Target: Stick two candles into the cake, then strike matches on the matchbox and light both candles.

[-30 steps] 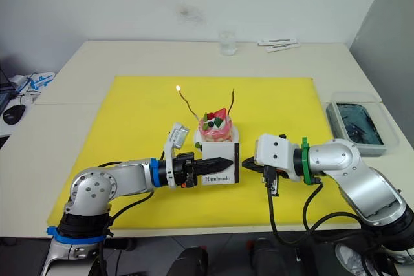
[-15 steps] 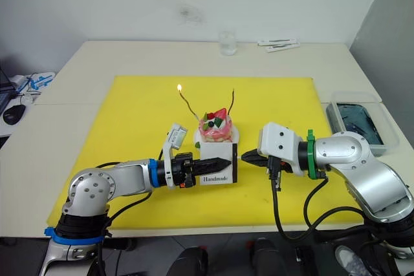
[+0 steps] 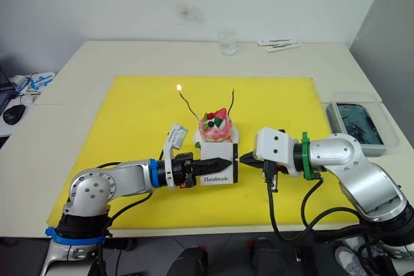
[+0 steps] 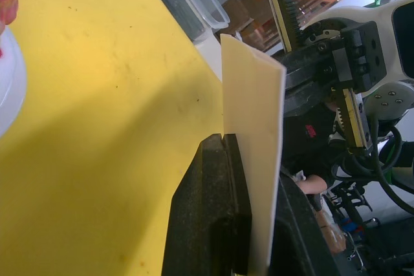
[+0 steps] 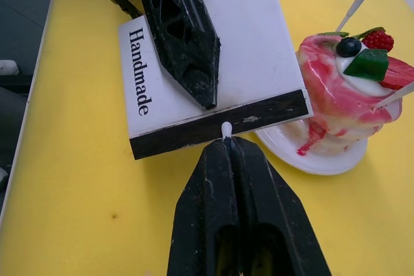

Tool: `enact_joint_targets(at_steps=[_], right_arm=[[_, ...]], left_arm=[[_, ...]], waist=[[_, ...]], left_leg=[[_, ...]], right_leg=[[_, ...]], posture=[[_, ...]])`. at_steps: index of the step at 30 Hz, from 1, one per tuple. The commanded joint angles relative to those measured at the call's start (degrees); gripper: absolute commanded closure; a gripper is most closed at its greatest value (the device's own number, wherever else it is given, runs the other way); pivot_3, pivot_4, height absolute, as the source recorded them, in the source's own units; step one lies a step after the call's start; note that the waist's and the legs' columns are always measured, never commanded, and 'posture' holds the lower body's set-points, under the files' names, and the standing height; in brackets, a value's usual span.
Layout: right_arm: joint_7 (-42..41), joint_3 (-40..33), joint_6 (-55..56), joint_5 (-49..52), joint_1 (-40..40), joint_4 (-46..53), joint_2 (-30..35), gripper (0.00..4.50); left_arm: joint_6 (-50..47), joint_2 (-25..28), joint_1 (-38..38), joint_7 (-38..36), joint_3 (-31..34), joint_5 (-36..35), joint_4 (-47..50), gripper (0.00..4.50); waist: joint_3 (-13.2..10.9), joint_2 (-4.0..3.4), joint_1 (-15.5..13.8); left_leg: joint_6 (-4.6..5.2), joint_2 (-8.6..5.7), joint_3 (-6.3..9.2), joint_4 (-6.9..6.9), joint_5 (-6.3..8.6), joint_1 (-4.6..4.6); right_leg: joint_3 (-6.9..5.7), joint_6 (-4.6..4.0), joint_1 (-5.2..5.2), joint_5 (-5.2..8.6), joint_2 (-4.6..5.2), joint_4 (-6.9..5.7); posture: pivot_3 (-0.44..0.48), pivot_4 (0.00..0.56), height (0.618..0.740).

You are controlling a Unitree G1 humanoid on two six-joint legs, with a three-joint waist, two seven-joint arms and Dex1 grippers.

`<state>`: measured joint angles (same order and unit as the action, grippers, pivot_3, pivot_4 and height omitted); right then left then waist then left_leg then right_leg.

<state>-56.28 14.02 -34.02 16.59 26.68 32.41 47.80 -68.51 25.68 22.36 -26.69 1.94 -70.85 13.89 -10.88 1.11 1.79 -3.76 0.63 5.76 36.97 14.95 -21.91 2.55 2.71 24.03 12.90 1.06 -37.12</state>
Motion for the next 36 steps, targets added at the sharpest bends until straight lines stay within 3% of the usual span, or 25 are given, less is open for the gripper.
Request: enact_joint_targets(at_steps=[1,12,20,26,36], right_arm=[[-0.67,0.75,1.33,-1.45,0.59,0.03,0.36,4.48],[-2.17,3.39,2.79,-2.83,-0.74,0.56,0.07,4.48],[-6.94,1.71,4.75,-1.07,-10.61,8.02,7.4,4.48],[-4.73,-4.94,-1.56,4.96,-7.52,7.65,6.08,4.48],[-2.88,-6.5,-4.02,6.47,-5.61,6.25,5.47,4.48]], left_arm=[[0.11,-0.29,0.35,-0.62,0.9,-1.31,2.33,4.5],[0.54,-0.82,0.21,-0.48,1.09,-1.19,2.58,4.5],[1.66,-1.03,2.62,-0.06,3.73,-0.78,0.02,4.5],[0.47,0.99,0.25,-1.23,3.82,-0.65,1.95,4.5],[0.91,1.18,-0.7,-1.53,3.29,-0.11,2.73,4.5]], waist=[[0.0,0.0,0.0],[0.0,0.0,0.0],[0.0,0.0,-0.17],[0.0,0.0,0.2],[0.0,0.01,-0.13]], left_leg=[[0.0,0.0,0.0,0.0,0.0,0.0],[0.0,0.0,0.0,0.0,0.0,0.0],[0.0,-0.03,0.03,0.01,0.0,-0.04],[0.02,-0.02,0.03,0.03,-0.01,0.09],[0.03,-0.03,0.02,0.02,-0.02,0.0]], right_leg=[[0.0,0.0,0.0,0.0,0.0,0.0],[0.0,0.0,0.0,0.0,0.0,0.0],[-0.02,0.0,-0.01,0.01,0.03,0.03],[-0.01,0.02,-0.03,-0.06,-0.01,-0.06],[-0.01,0.0,-0.03,-0.05,0.02,0.03]], posture=[[0.0,0.15,0.74],[0.0,0.15,0.74],[0.0,0.15,0.74],[0.0,0.15,0.74],[0.0,0.15,0.74]])
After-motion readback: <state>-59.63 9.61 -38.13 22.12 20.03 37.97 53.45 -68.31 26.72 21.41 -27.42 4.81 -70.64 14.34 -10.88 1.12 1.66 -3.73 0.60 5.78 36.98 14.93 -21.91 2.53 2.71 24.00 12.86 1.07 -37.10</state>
